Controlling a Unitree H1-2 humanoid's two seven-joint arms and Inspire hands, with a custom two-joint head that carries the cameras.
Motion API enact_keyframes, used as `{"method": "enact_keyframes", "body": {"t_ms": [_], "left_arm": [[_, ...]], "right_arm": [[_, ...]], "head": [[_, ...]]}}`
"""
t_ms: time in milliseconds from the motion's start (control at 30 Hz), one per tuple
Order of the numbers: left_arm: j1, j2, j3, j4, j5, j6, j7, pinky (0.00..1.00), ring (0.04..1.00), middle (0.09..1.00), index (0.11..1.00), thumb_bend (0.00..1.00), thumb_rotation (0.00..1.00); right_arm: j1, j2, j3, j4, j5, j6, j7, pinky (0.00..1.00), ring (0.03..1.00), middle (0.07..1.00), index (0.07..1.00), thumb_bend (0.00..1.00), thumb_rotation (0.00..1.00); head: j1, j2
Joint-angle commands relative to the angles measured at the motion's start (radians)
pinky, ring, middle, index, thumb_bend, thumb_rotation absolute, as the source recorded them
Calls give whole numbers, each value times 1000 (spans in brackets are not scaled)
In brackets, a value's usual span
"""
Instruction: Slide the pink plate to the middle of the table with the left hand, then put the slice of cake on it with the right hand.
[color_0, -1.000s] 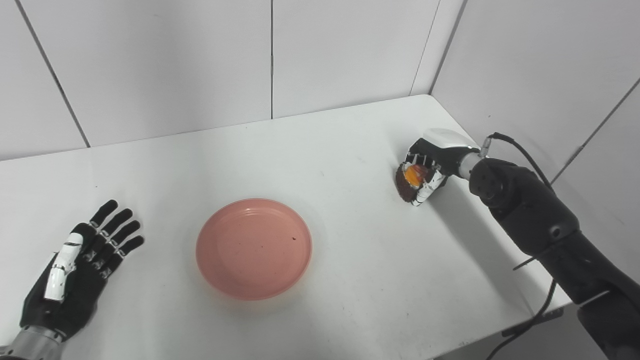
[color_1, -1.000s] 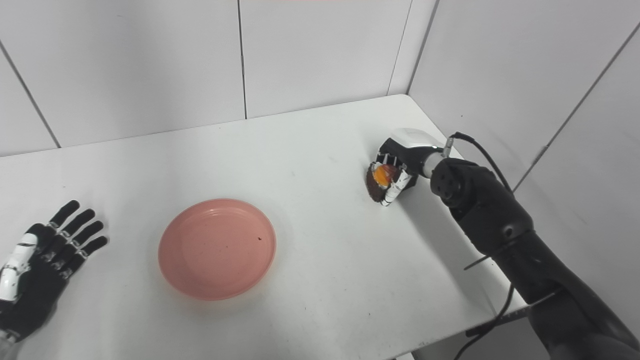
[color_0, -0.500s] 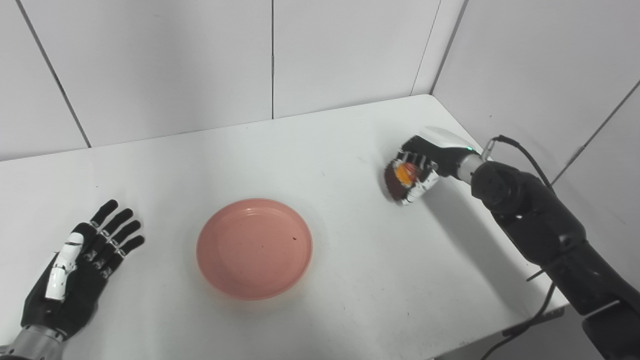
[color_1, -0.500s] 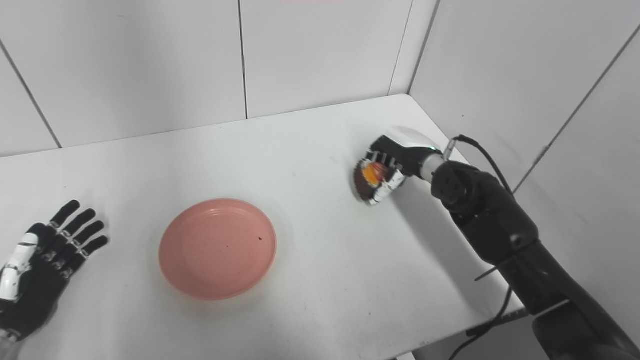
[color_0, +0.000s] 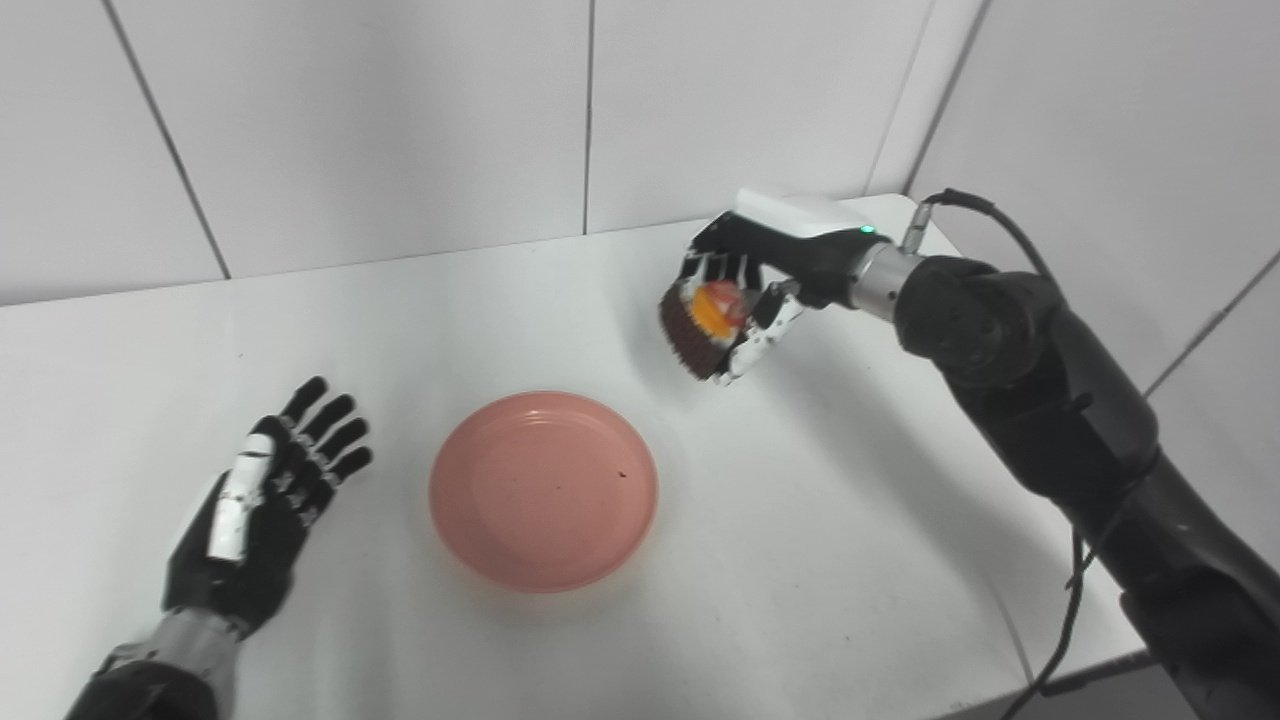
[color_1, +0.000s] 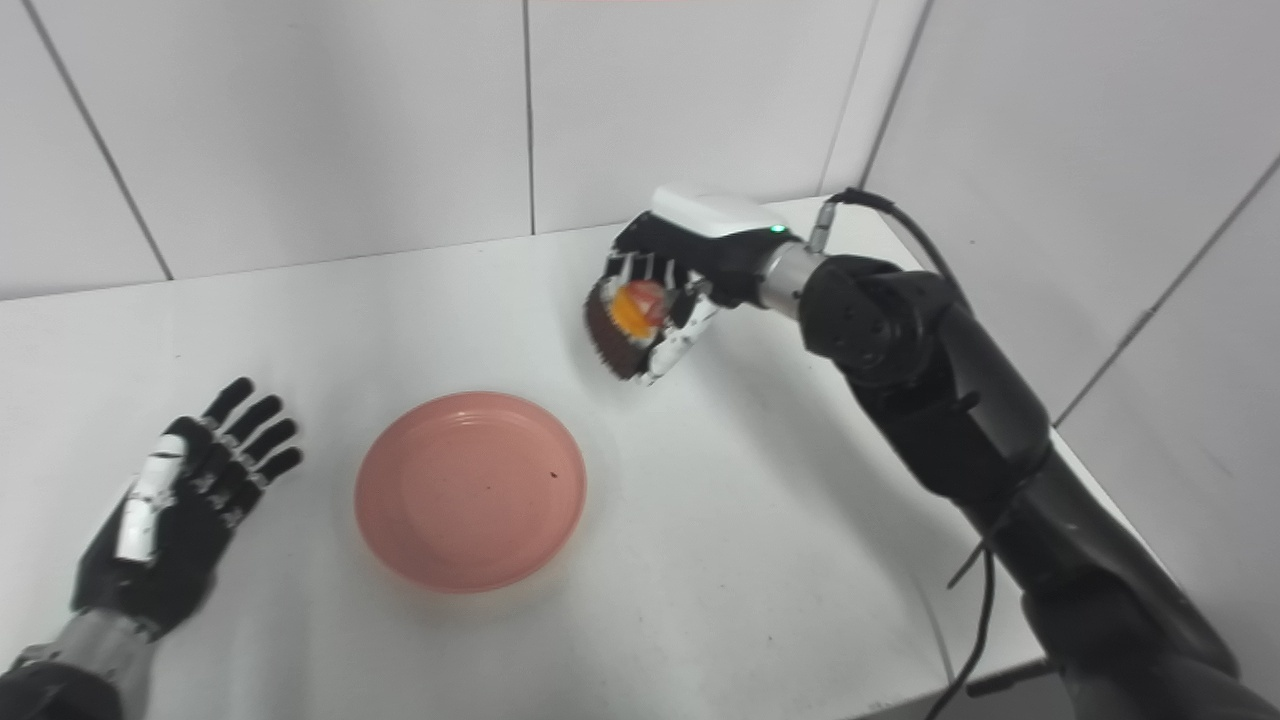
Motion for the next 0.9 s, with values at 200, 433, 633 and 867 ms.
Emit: {"method": "enact_keyframes", "body": {"t_ms": [200,433,633,867], "left_arm": [[29,-62,-53,-10,71,114,83,906,928,938,933,366,1000],[12,-98,-73,5,110,105,109,921,938,943,942,373,1000],[6,-120,-77,-6,130,120,125,923,943,948,946,370,1000],[3,-126,-72,-9,133,128,131,912,936,939,939,353,1000]], "right_arm": [[-142,112,82,39,-7,-36,23,386,445,460,530,521,0],[-175,201,150,108,-19,-94,5,358,425,437,534,520,0],[-167,246,187,174,-37,-131,6,392,458,458,520,523,0],[-144,259,214,203,-52,-140,21,361,430,441,531,520,0]], "head": [[101,9],[153,17],[177,29],[174,34]]}}
